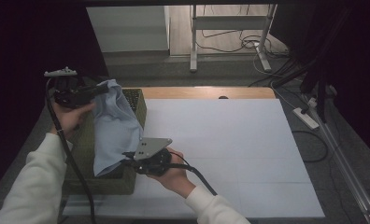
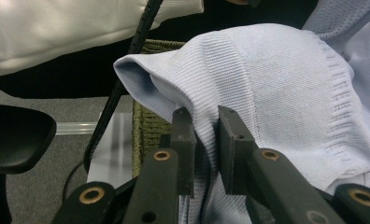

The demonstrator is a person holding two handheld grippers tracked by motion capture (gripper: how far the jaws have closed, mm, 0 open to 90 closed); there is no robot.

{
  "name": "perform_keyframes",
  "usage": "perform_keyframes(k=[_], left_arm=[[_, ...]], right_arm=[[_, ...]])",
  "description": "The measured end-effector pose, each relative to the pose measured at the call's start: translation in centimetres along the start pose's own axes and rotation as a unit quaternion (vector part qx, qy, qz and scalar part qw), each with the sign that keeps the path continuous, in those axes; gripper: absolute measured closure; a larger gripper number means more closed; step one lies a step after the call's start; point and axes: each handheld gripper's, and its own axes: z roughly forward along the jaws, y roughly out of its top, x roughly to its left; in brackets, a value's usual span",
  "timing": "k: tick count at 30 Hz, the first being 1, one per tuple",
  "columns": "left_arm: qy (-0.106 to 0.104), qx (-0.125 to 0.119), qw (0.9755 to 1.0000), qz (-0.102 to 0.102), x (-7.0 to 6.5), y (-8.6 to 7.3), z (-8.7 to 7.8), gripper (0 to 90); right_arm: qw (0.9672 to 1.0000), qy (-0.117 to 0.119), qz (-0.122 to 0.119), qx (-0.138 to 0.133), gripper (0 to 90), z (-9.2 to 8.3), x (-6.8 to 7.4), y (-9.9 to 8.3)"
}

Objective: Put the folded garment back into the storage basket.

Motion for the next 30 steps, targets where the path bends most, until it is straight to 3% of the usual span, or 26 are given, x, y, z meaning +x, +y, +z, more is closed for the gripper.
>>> perform_keyframes(k=[17, 30], left_arm=[[0.01, 0.0, 0.9999, -0.002, 0.9, 0.4, 0.0, 79.8], [0.022, -0.003, 0.9997, -0.007, 2.4, 0.4, -1.2, 79.9]], right_arm=[[1.0, 0.0, 0.002, -0.003, 77.9, 1.3, -0.3, 0.4], [0.9999, 0.008, 0.0, -0.008, 78.0, 3.1, -0.4, 1.3]])
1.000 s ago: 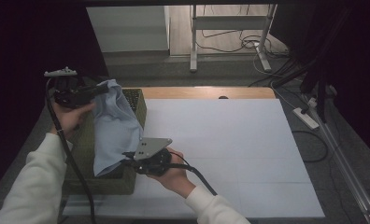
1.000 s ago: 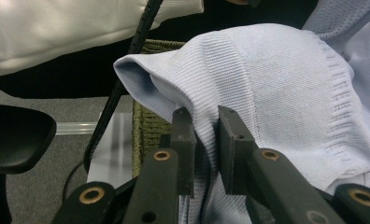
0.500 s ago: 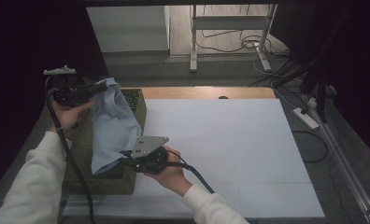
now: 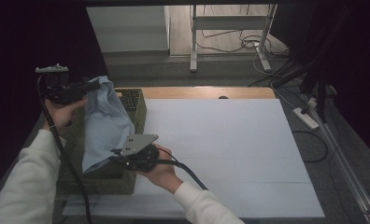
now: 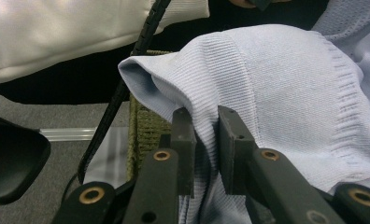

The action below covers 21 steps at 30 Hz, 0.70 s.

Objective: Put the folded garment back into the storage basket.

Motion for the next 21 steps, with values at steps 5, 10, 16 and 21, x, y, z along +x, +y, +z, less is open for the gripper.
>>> perform_keyframes(k=[5, 10, 16, 21], left_arm=[[0.004, -0.001, 1.0, -0.001, 0.5, 0.0, -0.5, 79.8], [0.009, 0.0, 1.0, -0.003, 1.1, -0.2, -0.9, 79.8], [0.012, 0.005, 0.9999, -0.007, 1.8, -0.5, -0.9, 79.9], [0.014, 0.013, 0.9998, -0.01, 2.2, -0.8, -0.5, 79.9]], right_arm=[[1.0, 0.002, -0.001, -0.002, 78.0, 0.6, -0.1, 0.4], [1.0, 0.006, -0.002, -0.001, 77.9, 1.3, -0.1, 0.5], [0.9999, 0.011, 0.003, -0.001, 77.9, 2.1, -0.1, 0.5], [0.9999, 0.013, 0.008, 0.003, 77.9, 2.6, -0.3, 0.2]])
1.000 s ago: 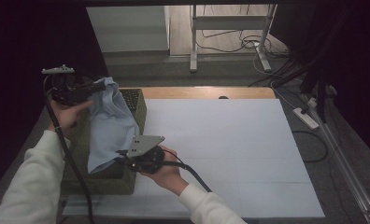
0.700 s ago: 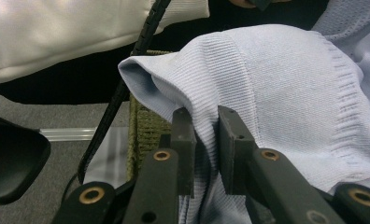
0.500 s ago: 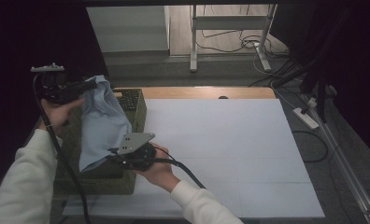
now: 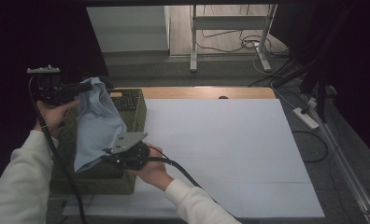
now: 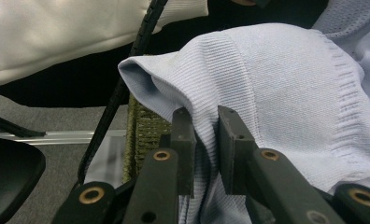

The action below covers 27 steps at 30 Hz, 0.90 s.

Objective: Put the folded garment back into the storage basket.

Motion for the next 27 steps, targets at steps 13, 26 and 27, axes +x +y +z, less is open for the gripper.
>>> perform_keyframes(k=[13, 26, 27], left_arm=[[0.003, 0.025, 0.9997, 0.002, 0.7, -0.6, 2.0, 79.9], [0.011, 0.053, 0.9985, -0.012, 2.3, -1.9, 3.9, 79.8], [0.01, 0.054, 0.9984, -0.016, 2.5, -2.1, 4.1, 79.8]], right_arm=[[0.9995, 0.003, 0.019, 0.024, 77.9, 1.6, -0.8, -0.8], [0.9985, 0.006, 0.027, 0.047, 77.8, 3.6, -1.1, -1.4], [0.9984, 0.007, 0.027, 0.049, 77.8, 3.7, -1.2, -1.4]])
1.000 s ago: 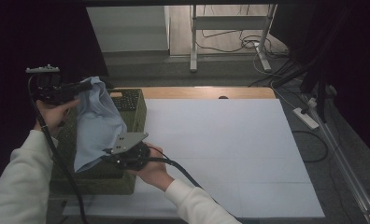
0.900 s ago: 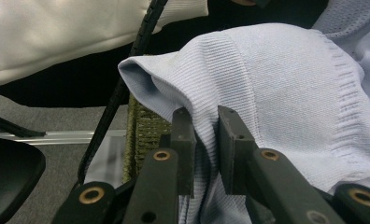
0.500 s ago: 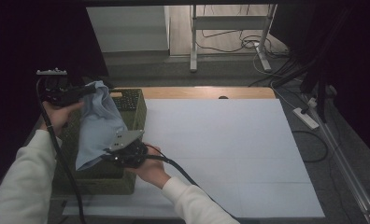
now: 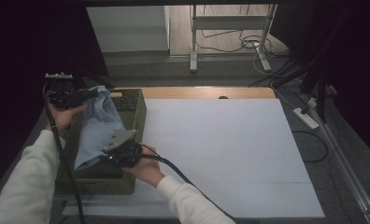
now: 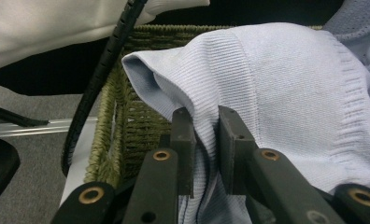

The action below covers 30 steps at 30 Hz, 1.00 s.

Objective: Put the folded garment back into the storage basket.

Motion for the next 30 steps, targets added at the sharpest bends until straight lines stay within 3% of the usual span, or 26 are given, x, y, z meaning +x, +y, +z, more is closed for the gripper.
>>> perform_keyframes(k=[7, 30], left_arm=[[0.002, 0.013, 0.9999, -0.008, 0.7, -0.6, 1.3, 79.8], [0.001, 0.04, 0.9991, 0.009, 0.2, -1.0, 4.1, 79.8]], right_arm=[[0.9999, -0.001, 0.005, 0.012, 77.7, 0.8, -0.4, -0.3], [0.9989, -0.016, -0.009, 0.043, 77.2, 2.6, -0.3, 0.1]])
